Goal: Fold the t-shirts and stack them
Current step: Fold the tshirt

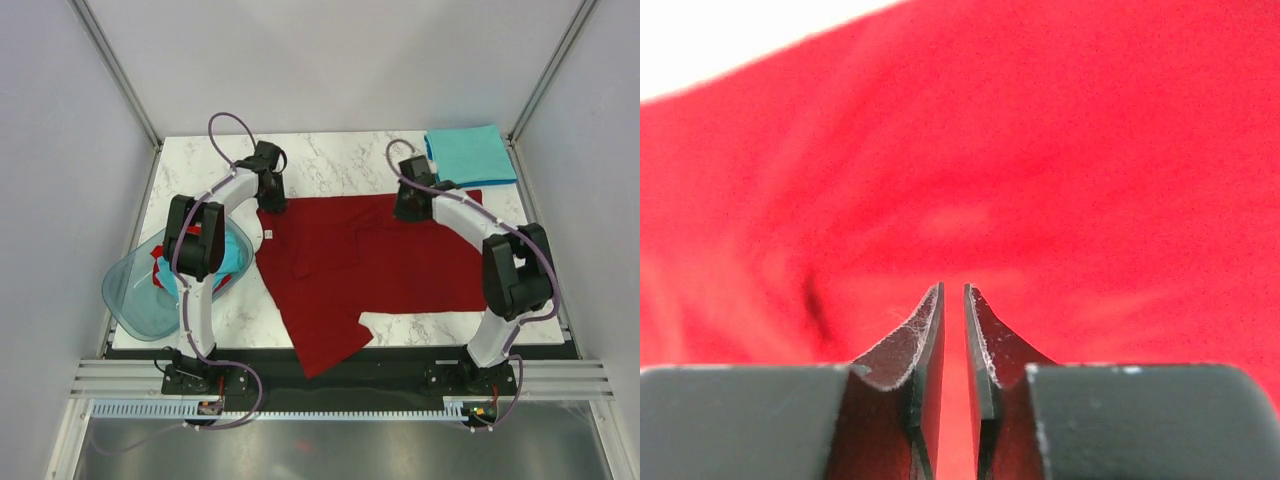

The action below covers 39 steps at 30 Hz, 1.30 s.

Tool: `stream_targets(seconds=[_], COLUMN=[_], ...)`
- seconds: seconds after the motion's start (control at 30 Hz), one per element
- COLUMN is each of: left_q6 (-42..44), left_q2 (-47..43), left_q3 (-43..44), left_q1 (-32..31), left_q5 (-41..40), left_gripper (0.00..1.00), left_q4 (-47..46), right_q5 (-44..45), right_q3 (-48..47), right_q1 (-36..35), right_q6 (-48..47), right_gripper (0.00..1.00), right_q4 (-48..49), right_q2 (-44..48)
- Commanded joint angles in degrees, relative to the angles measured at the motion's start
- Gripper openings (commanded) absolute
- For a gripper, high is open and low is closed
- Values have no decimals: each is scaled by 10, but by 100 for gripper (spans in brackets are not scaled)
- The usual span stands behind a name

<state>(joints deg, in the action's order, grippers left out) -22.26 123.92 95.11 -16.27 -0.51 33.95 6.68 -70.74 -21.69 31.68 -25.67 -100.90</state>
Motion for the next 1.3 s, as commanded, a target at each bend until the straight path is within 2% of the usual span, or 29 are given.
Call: stream_targets(seconds=[0.0,0.13,0.37,0.67,1.03,1.2,1.27], left_q6=[16,14,34,39,39,68,95], left_q2=[-6,13,28,50,60,-8,-67], left_q3=[31,34,37,50,93,96,80], left_q1=[6,7,11,21,24,25,24], left_q5=[2,0,-17,-43,2,60,86], left_gripper=[31,30,30,31,31,31,31], left_q4=[10,9,10,16,20,30,37], right_q5=[70,103,107,114,98,68,51], right_q3=[-54,-103,-139,-157,-183,-213,-224], right_q1=[76,154,248,313,329,329,329], right_q6=[0,-2,1,-2,-20,-21,-21], right_gripper=[20,19,18,18,20,25,27], right_q4=[1,14,26,32,40,14,-8], right_q2=[-14,-75,-147,-212,-231,-187,-158])
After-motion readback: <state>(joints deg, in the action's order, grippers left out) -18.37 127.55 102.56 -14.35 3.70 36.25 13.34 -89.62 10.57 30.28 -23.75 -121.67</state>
